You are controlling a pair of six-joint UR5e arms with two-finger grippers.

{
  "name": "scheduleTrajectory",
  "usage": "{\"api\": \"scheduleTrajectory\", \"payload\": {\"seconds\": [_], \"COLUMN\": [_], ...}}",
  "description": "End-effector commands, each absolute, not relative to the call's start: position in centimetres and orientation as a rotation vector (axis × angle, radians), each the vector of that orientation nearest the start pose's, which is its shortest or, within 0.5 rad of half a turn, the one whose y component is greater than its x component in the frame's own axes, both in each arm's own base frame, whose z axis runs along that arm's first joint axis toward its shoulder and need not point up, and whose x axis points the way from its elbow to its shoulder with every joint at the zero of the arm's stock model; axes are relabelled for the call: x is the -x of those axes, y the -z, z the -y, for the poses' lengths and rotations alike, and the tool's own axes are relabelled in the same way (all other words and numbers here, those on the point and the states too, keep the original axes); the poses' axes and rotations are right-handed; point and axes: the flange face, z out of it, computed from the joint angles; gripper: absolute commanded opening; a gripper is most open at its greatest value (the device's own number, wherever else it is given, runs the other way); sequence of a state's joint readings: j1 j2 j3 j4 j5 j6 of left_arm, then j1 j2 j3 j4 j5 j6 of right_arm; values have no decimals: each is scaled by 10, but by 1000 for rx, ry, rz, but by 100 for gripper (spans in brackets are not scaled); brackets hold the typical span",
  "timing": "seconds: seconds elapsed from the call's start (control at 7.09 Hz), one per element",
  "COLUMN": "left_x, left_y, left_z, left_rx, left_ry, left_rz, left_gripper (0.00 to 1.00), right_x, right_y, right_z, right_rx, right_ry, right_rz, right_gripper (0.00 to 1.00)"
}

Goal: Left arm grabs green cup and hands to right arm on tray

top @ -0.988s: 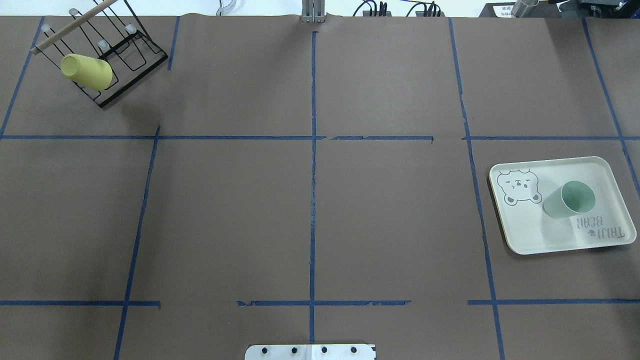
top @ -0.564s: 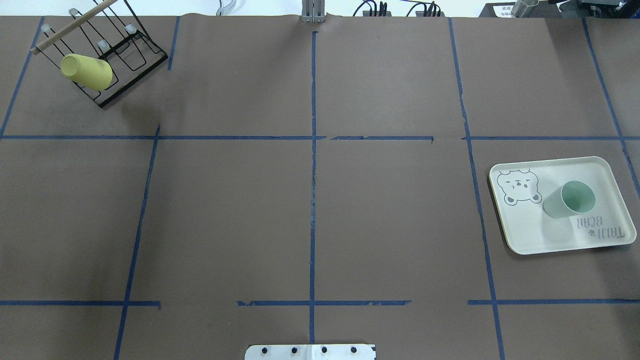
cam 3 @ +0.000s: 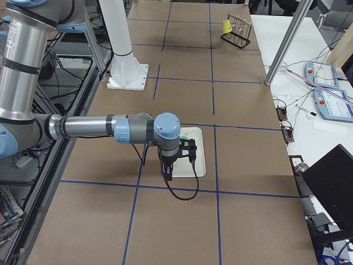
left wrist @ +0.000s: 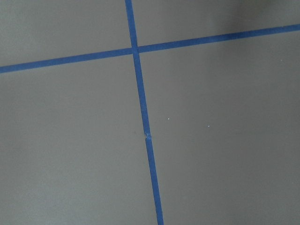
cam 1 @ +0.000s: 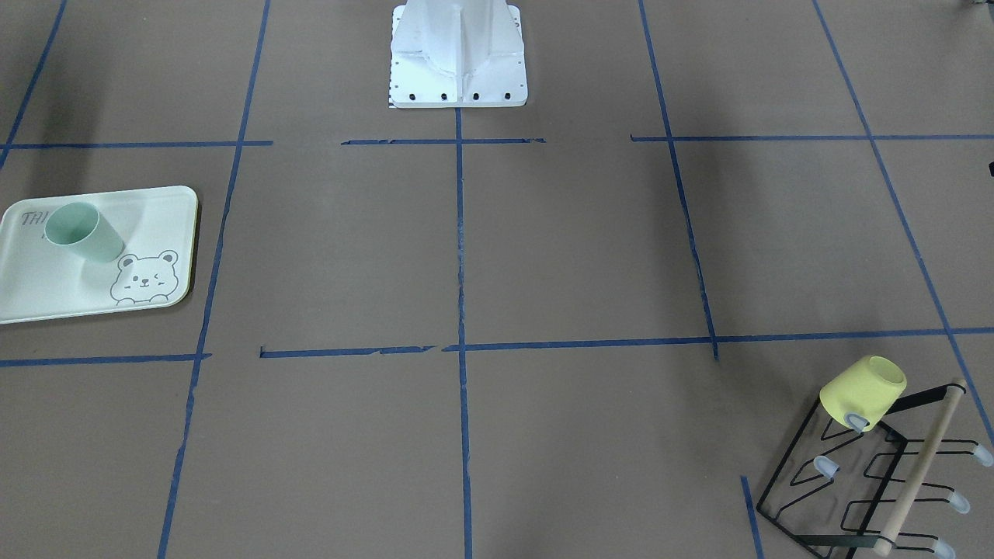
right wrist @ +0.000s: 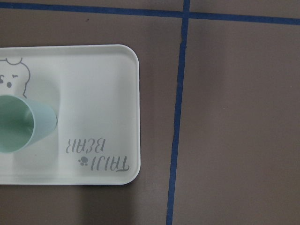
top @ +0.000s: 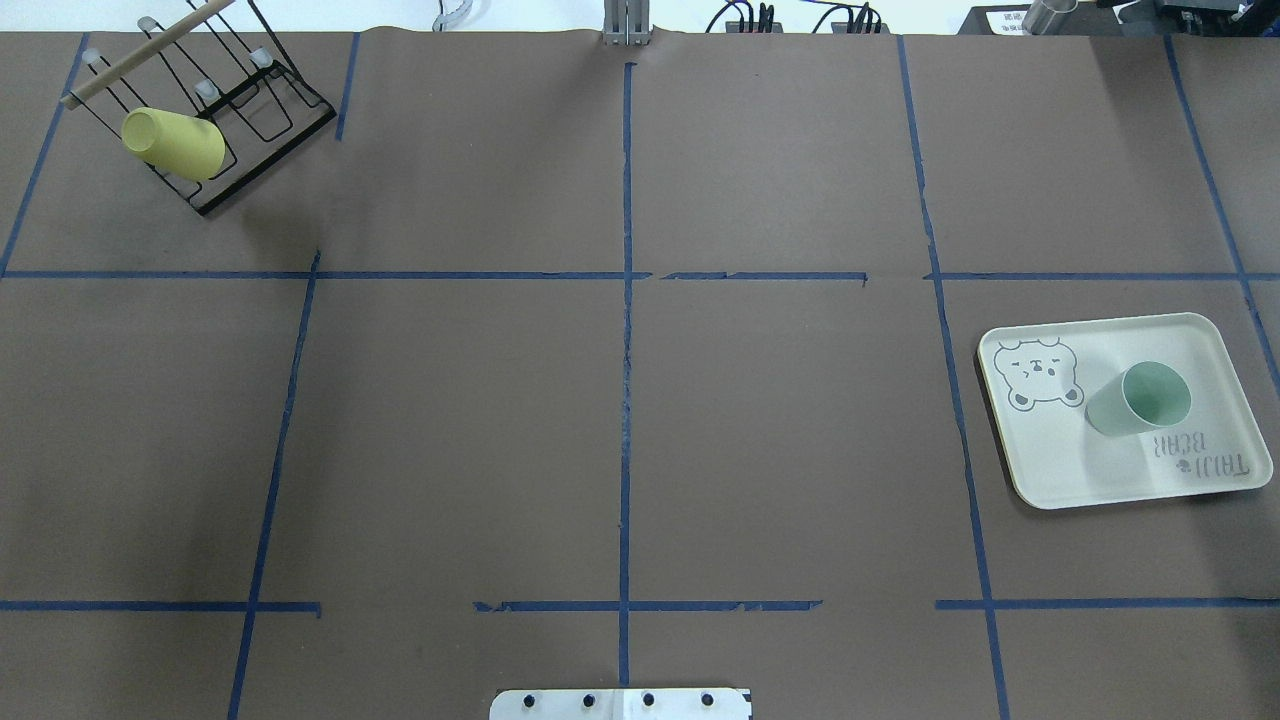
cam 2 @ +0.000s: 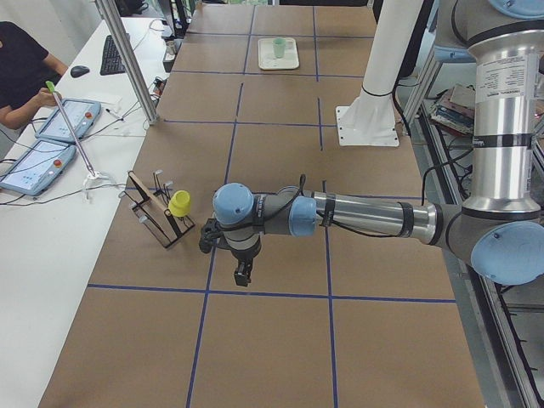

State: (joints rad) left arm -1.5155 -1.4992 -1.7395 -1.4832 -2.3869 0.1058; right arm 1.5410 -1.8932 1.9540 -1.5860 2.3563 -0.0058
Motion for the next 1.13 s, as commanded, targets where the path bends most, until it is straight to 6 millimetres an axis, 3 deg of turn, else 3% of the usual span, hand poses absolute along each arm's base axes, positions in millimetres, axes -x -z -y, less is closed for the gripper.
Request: {"api": "scheduleTrajectory", "payload": {"seconds": [0.0,0.42,0.99], "left_x": [35,38,41], "left_y": [-615,-627,-624], "left_z": [470,470,472], "left_rx": [-31,-20,-34], "left_ry": [-106,-32,-37], "left_rz": [-811,-793,-757], "left_gripper": [100,100,100], "right_x": [-52,-52,-52], "right_y": [-611,-607,-607], "right_z": [358,364,364], "right_rx": [-57,-74,-70], "right_ry": [29,40,43], "right_rz": [787,786,793], "right_gripper": [100,100,100]}}
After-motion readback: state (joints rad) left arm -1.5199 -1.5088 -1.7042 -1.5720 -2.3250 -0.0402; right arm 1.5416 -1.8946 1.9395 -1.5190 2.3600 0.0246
